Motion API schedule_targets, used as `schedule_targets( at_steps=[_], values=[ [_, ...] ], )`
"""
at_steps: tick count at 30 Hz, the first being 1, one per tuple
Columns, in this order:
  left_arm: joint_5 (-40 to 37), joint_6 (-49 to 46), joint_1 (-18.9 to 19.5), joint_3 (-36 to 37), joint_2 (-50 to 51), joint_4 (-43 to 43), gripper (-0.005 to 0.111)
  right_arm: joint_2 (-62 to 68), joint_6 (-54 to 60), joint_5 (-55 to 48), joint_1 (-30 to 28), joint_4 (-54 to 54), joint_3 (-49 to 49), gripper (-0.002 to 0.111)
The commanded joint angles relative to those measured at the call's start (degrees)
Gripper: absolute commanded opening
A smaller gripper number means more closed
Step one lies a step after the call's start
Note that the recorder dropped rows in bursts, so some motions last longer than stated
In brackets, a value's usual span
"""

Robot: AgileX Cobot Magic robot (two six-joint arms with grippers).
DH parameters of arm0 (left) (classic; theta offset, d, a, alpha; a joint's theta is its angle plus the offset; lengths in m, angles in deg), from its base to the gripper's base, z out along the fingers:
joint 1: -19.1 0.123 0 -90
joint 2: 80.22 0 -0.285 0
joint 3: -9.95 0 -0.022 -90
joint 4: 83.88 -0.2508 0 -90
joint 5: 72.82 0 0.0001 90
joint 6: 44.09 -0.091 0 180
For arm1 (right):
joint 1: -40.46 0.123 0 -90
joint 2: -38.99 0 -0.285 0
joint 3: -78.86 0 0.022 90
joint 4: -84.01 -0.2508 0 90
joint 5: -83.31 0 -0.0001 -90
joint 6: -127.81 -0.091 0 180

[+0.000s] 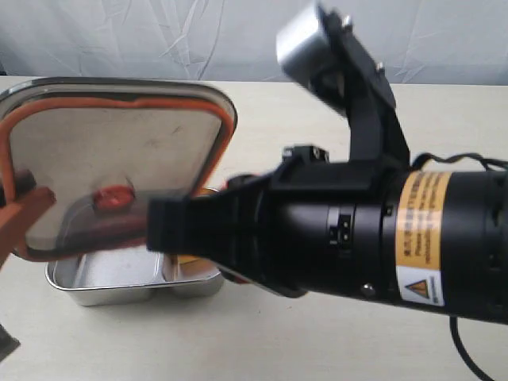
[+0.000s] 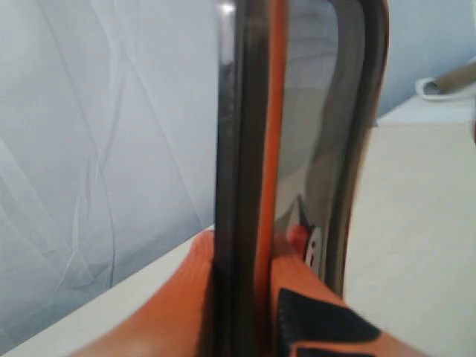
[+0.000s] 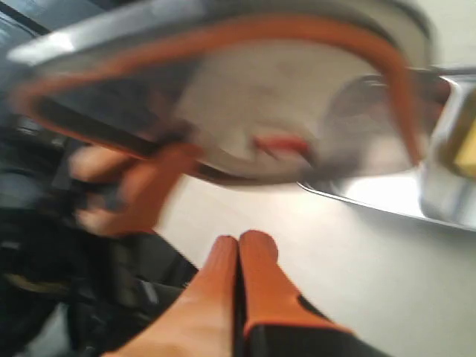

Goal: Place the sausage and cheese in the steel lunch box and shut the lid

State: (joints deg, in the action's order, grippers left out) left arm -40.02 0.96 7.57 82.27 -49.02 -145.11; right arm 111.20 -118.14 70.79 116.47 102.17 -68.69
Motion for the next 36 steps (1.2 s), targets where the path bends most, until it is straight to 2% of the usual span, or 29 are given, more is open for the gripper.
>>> schedule_targets(
  at_steps=[1,6,9,13,19,25,28,32,36],
  values=[
    [-0.63,1.3,-0.05,-1.48,0.0,3.77,0.0,0.08,0.87,-6.45,-0.02,4.41,0.54,-0.001],
    [-1.81,1.2,-0.05,-1.63,0.0,3.75,0.0,-0.25,0.97,-6.94,-0.02,8.11,0.54,-0.001],
    [-2.22,1.32,-0.05,-2.67,0.0,0.94,0.0,-0.94,3.27,-8.56,-0.02,11.64,0.43,-0.001],
    [-1.14,4.33,-0.05,-5.52,0.63,-8.49,0.0,-1.48,4.55,-14.73,-0.02,16.31,0.45,-0.001],
    [-1.65,15.88,-0.05,-10.33,3.62,-26.54,0.0,-1.48,4.55,-24.02,-0.02,20.84,0.45,-0.001],
    [-6.69,25.1,-0.05,-13.04,6.0,-38.72,0.0,-1.48,-0.46,-33.66,-0.02,26.06,-2.17,-0.001],
    [-9.8,26.77,-0.05,-13.86,6.08,-38.72,0.0,-1.87,-7.89,-37.74,-0.2,32.53,-2.56,-0.001],
    [-9.8,25.14,-0.05,-14.39,6.08,-38.72,0.0,-2.56,-7.72,-30.92,-5.93,29.21,-2.56,-0.001],
    [-9.69,24.75,-0.05,-14.39,6.08,-38.72,0.0,-1.95,2.43,-19.03,-14.19,17.49,-2.56,-0.001]
  ],
)
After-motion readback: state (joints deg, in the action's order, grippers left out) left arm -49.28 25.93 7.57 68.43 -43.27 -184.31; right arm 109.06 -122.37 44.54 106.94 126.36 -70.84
